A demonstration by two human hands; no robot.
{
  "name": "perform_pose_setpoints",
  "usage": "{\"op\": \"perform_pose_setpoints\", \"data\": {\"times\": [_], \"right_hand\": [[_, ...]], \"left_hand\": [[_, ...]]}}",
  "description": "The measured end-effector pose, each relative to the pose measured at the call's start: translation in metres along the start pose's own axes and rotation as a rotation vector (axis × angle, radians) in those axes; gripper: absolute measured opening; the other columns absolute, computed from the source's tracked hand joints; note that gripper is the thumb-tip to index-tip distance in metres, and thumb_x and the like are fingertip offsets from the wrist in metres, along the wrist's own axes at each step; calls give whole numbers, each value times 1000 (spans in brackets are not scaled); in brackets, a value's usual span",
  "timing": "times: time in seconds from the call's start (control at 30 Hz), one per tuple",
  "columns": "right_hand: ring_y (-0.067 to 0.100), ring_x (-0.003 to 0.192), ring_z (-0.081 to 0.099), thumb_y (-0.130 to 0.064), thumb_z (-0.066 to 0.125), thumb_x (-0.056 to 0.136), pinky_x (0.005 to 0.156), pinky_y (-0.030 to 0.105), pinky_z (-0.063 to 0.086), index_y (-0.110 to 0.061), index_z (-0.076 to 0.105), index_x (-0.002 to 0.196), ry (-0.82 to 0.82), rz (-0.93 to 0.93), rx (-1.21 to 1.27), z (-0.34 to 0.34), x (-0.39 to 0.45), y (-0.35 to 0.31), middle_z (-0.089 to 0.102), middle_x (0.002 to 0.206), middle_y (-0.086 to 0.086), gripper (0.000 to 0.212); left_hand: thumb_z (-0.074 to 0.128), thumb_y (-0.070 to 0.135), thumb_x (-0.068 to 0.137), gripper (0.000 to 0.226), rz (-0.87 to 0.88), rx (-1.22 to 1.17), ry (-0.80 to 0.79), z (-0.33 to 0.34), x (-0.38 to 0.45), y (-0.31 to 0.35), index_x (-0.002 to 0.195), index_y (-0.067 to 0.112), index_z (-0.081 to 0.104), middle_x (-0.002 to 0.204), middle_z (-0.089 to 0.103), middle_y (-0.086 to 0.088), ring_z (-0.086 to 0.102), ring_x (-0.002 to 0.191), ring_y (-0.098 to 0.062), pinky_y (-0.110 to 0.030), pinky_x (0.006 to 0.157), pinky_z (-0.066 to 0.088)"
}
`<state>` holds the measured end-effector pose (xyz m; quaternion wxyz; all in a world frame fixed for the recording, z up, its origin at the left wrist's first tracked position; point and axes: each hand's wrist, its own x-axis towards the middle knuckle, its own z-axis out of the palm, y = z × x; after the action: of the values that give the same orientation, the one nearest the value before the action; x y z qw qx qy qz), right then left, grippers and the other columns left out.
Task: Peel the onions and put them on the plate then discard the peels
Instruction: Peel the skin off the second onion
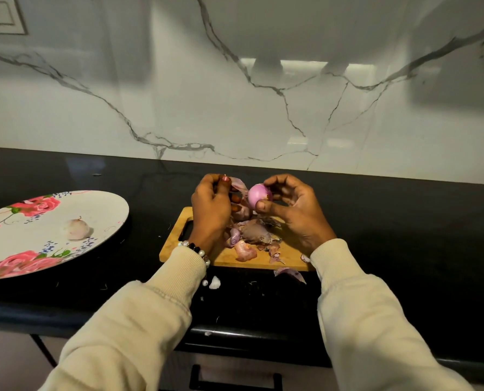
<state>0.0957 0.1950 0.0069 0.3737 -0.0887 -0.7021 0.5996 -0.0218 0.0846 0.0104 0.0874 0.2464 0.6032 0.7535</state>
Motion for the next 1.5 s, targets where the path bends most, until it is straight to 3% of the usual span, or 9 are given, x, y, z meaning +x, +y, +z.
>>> {"op": "perform_pose_setpoints", "data": {"times": [0.13,0.27,0.43,0.6,0.8,0.9,1.0,1.17,1.5], "right_hand": [[30,109,63,8,77,73,97,61,50,-16,65,105,31,35,123,1,-1,-5,68,114,10,42],[40,116,61,7,76,75,98,59,50,-16,65,109,15,50,179,1,-1,-3,67,118,14,43],[30,110,64,5,76,71,92,43,56,-17,64,107,39,2,190,-4,0,-8,68,112,8,44],[19,105,66,10,74,74,87,30,56,-15,61,111,21,-1,127,-6,-1,-8,69,112,5,47],[19,110,67,15,74,73,91,37,56,-16,56,118,-2,27,47,-5,-1,-7,70,118,7,58],[22,113,66,17,73,73,95,44,55,-16,54,123,-12,28,1,-5,-1,-5,69,120,5,63],[20,114,65,17,73,73,96,39,55,-20,53,123,-25,19,-56,-5,-1,-6,69,120,4,65],[17,112,66,13,76,73,93,33,55,-21,52,125,-49,1,-122,-5,-1,-7,69,119,3,67],[12,113,65,12,76,74,93,29,55,-30,51,126,-67,-24,-239,-4,0,-3,70,117,0,72]], "left_hand": [[48,22,102,14,66,45,71,-1,1,1,95,21,60,92,69,-6,66,75,-16,-46,77,59],[47,22,102,13,139,164,125,0,1,-2,100,16,57,95,68,-4,67,82,-20,-44,78,58],[41,20,103,19,122,368,317,-8,10,-3,104,8,55,98,60,-6,61,92,-24,-39,79,51],[57,16,93,9,277,383,81,-3,-3,-3,90,14,66,86,69,2,64,78,-11,-27,70,53],[66,0,87,20,356,372,11,-6,-4,2,98,17,73,87,69,10,62,79,4,-4,69,47],[70,18,89,10,438,383,16,-6,-3,-1,96,16,75,85,70,8,64,78,-2,-16,71,51],[74,25,84,9,522,449,8,-7,1,-6,91,19,77,86,71,5,63,84,-13,-32,75,52],[76,18,82,24,678,521,-223,-5,-7,-2,106,17,75,92,68,-1,61,79,-7,-22,71,51],[70,12,86,16,799,654,-212,-7,-5,-5,101,10,76,86,71,-5,64,74,-15,-30,68,53]]}}
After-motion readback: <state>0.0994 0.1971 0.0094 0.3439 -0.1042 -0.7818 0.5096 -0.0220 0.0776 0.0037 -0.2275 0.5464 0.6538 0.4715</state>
